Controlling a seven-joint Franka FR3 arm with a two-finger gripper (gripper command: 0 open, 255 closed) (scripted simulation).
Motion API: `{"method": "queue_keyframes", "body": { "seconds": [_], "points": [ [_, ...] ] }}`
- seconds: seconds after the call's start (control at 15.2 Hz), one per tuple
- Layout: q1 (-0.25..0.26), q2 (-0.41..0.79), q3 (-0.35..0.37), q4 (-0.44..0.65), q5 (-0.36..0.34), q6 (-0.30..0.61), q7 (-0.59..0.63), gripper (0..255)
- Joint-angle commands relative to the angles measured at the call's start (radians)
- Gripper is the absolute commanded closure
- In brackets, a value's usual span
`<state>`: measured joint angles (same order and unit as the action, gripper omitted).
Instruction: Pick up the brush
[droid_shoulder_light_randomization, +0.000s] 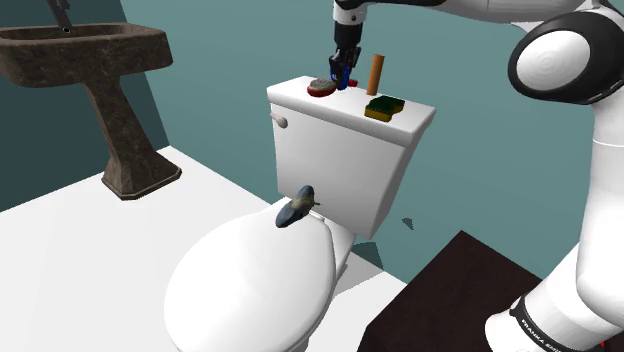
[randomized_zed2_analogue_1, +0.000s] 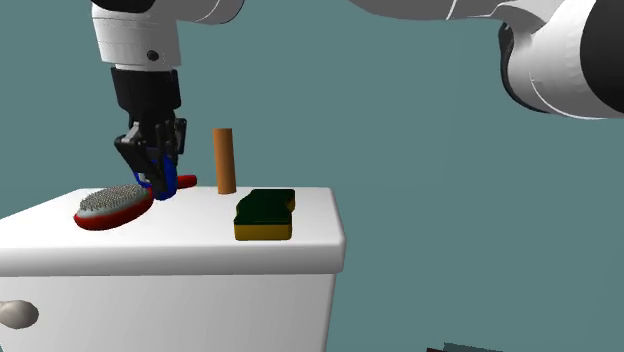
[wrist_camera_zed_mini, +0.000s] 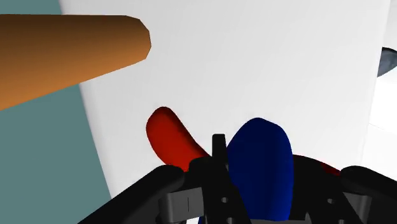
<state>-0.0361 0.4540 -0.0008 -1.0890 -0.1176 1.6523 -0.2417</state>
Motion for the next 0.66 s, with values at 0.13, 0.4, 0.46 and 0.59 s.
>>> {"method": "queue_keyframes", "body": {
  "seconds": [0.13, 0.4, 0.46, 0.59],
  "points": [
    [0.002, 0.030, 0.000, 0.102, 0.002, -0.073, -0.008, 255],
    [0.003, 0.081, -0.001, 0.242, 0.002, -0.161, -0.017, 255],
    [0.004, 0.100, -0.002, 0.287, 0.002, -0.188, -0.020, 255],
    [0.004, 0.102, -0.002, 0.293, 0.002, -0.192, -0.020, 255]
  ]
}}
